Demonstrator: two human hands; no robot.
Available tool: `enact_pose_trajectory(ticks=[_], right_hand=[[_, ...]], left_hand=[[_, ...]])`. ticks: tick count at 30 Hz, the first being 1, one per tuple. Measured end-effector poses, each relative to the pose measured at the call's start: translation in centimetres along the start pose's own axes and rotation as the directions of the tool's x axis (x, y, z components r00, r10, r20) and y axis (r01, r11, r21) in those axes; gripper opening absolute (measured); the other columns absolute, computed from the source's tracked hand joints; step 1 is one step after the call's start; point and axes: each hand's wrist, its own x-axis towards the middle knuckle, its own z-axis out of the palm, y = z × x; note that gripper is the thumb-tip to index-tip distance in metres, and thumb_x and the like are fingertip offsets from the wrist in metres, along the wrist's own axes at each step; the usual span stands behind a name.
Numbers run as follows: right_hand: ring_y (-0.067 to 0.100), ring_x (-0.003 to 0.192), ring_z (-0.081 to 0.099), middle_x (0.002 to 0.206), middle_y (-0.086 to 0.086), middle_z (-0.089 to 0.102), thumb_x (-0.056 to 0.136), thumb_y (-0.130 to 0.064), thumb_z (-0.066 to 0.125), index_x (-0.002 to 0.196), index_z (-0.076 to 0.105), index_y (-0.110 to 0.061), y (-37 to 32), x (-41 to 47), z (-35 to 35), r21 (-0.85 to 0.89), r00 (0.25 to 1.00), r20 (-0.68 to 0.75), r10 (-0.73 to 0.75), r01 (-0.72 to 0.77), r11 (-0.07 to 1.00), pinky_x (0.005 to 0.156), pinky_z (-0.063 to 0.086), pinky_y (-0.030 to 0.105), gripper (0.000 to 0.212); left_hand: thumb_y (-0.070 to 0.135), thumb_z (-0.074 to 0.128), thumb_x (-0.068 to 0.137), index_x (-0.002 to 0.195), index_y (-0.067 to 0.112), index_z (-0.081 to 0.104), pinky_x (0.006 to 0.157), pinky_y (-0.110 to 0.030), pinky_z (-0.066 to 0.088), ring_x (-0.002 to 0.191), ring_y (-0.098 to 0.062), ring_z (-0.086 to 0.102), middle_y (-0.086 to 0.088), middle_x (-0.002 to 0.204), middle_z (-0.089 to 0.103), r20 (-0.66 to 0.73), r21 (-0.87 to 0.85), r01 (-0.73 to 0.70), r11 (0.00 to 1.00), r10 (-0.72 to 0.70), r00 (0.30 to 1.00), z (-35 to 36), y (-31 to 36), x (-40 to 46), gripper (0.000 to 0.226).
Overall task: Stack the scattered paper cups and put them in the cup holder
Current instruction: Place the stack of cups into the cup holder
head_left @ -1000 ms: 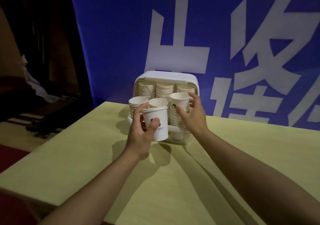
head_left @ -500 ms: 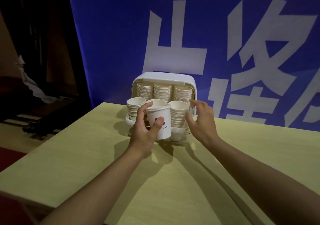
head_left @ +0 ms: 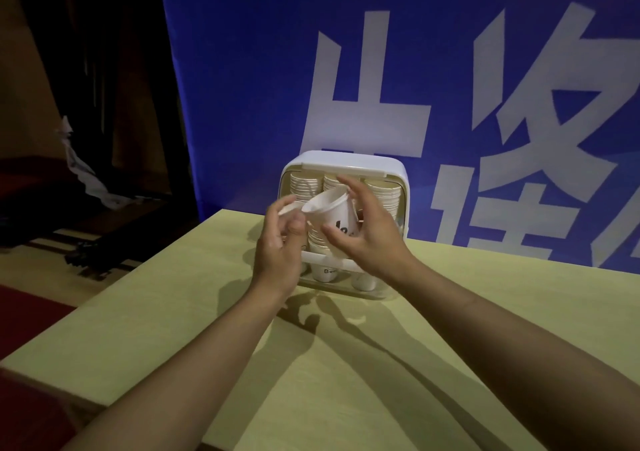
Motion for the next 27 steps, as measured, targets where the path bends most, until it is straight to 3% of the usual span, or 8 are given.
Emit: enact_pose_trajectory(ticks=[2,5,7,10,14,18,21,27], right_hand=[[0.016,0.117,0.057,0.133,-0.011,0.051,0.081,-0.039,0.079,0.134,0.043,-0.043,0.1,1.8,0.0,-0.02,0.996,-0.087,0.007,-0.009,1.0,0.091,0.058,0.042,0.064],[0.019,0.118,0.057,0.134,-0.005,0.054,0.081,-0.037,0.081,0.132,0.047,-0.033,0.3,4.5,0.4,-0.034,0.983,-0.165,0.077,-0.084,0.996,0.093,0.057,0.043,0.062],[0.019,0.12,0.056,0.137,-0.001,0.054,0.082,-0.037,0.081,0.135,0.047,-0.027,0.9,5.6,1.2,-0.067,0.977,-0.186,0.101,-0.116,0.991,0.097,0.056,0.04,0.063],[0.019,0.122,0.056,0.139,-0.001,0.055,0.083,-0.04,0.079,0.137,0.045,-0.027,1.8,5.8,2.3,-0.098,0.977,-0.168,0.129,-0.147,0.984,0.098,0.054,0.04,0.064],[0.02,0.119,0.058,0.136,-0.001,0.06,0.084,-0.045,0.076,0.137,0.048,-0.025,2.4,5.2,3.1,-0.31,0.98,-0.161,0.119,-0.165,0.936,0.093,0.05,0.034,0.064],[0.027,0.122,0.057,0.133,0.002,0.062,0.09,-0.057,0.061,0.137,0.05,-0.023,2.2,4.8,3.0,-0.635,0.969,-0.044,0.242,-0.214,0.742,0.103,0.046,0.048,0.059],[0.032,0.138,0.041,0.149,0.007,0.048,0.094,-0.067,0.042,0.144,0.042,-0.024,2.5,4.5,2.4,-0.748,0.949,0.018,0.316,-0.197,0.634,0.111,0.032,0.054,0.066],[0.029,0.149,0.027,0.163,0.004,0.029,0.1,-0.061,0.033,0.155,0.02,-0.039,2.4,3.9,3.0,-0.776,0.968,0.222,0.116,0.103,0.622,0.121,0.019,0.054,0.061]], left_hand=[[0.039,0.056,0.098,0.13,0.043,0.045,0.094,-0.038,0.054,0.11,-0.008,0.062,0.017,0.124,0.062,-0.086,0.164,-0.009,0.986,0.023,0.996,-0.9,-0.5,1.6,0.034],[0.035,0.069,0.092,0.148,0.037,0.032,0.104,-0.038,0.044,0.132,-0.017,0.045,0.009,0.147,0.046,-0.14,0.437,0.142,0.888,-0.089,0.986,-2.1,-2.0,4.1,0.066],[0.04,0.075,0.086,0.154,0.037,0.021,0.11,-0.044,0.039,0.141,-0.024,0.037,0.003,0.158,0.036,-0.085,0.549,0.196,0.813,-0.178,0.98,-2.6,-3.4,5.3,0.086],[0.052,0.079,0.079,0.154,0.041,0.011,0.111,-0.051,0.04,0.139,-0.028,0.045,0.003,0.158,0.04,0.043,0.597,0.185,0.78,-0.261,0.964,-2.7,-5.3,6.3,0.101],[0.049,0.081,0.078,0.147,0.045,0.027,0.101,-0.046,0.049,0.124,-0.026,0.057,0.007,0.143,0.056,0.08,0.641,0.121,0.758,-0.223,0.972,-2.2,-6.1,7.0,0.087],[0.046,0.08,0.081,0.144,0.043,0.037,0.096,-0.041,0.052,0.12,-0.024,0.057,0.005,0.141,0.055,0.113,0.711,0.068,0.7,-0.209,0.971,-2.4,-5.9,7.5,0.076],[0.045,0.077,0.083,0.149,0.041,0.034,0.093,-0.039,0.049,0.123,-0.024,0.055,0.005,0.144,0.053,0.148,0.753,0.031,0.658,-0.216,0.965,-2.4,-5.5,7.6,0.078],[0.047,0.077,0.085,0.152,0.04,0.029,0.096,-0.041,0.052,0.122,-0.024,0.057,0.002,0.143,0.056,0.157,0.73,0.04,0.682,-0.225,0.962,-2.3,-5.8,7.6,0.083]])
